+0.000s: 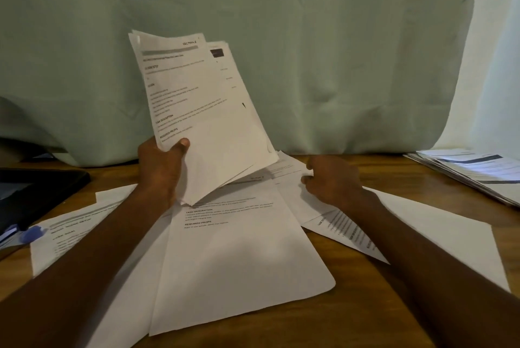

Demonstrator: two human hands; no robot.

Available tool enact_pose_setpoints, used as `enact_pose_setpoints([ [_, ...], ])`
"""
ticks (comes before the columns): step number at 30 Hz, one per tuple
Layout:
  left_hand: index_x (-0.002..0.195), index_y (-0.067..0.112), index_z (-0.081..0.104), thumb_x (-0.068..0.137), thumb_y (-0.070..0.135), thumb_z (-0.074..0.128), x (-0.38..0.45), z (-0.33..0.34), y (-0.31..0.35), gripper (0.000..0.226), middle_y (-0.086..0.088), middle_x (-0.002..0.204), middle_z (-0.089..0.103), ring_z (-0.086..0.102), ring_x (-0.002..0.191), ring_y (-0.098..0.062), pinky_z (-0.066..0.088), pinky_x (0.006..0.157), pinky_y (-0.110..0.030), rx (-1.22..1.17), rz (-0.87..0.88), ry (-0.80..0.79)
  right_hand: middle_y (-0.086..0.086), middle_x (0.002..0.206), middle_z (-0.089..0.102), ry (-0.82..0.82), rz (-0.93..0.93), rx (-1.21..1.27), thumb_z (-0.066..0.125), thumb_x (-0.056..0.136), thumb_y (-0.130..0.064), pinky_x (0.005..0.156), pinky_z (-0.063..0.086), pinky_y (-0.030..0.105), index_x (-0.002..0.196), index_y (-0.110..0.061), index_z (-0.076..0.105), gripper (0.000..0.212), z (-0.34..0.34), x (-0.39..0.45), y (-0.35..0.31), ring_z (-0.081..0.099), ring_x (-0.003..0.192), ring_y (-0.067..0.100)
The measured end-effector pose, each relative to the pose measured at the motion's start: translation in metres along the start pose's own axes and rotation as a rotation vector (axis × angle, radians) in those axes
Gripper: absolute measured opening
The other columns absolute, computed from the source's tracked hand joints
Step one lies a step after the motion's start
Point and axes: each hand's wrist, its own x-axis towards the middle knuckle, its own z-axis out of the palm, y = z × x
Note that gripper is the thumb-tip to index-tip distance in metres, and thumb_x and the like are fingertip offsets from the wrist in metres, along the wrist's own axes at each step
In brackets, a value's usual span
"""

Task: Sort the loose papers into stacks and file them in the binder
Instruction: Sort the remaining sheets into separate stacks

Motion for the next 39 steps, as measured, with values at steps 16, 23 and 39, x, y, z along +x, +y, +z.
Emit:
enact_pose_setpoints([
  [16, 0.128, 0.016, 0.064, 0.093, 0.010, 0.072, -0.006, 0.004, -0.003, 0.036, 0.010, 0.108, 0.069, 0.064, 0.095, -0.002, 0.051, 0.081, -0.018, -0.034, -0.060, -0.062, 0.003, 0.108, 0.061, -0.110, 0.158, 0.060, 0.072, 0.071, -0.076, 0.093, 0.053, 0.050, 0.098, -0.022, 0.049, 0.064, 0.019, 0.016, 0.019, 0.059, 0.107, 0.028],
  [23, 0.115, 0.022, 0.062, 0.095, 0.008, 0.070, -0.004, 0.001, 0.000, 0.026, 0.016, 0.096, 0.064, 0.059, 0.085, 0.002, 0.044, 0.067, -0.011, -0.035, -0.070, -0.024, 0.001, 0.087, 0.069, 0.205, 0.272, 0.281, 0.073, 0.090, -0.025, 0.067, 0.047, 0.029, 0.089, -0.016, 0.068, 0.010, 0.016, 0.017, 0.028, 0.060, 0.075, 0.018],
  [39, 0.119, 0.023, 0.063, 0.094, 0.009, 0.071, -0.001, -0.003, 0.009, 0.030, 0.015, 0.099, 0.067, 0.062, 0.087, 0.001, 0.050, 0.070, -0.015, -0.207, -0.098, -0.033, 0.000, 0.109, 0.073, 0.494, 0.175, 1.433, 0.068, 0.097, -0.014, 0.087, 0.058, 0.035, 0.102, -0.026, 0.068, 0.012, -0.013, 0.013, 0.010, 0.070, 0.099, 0.017],
])
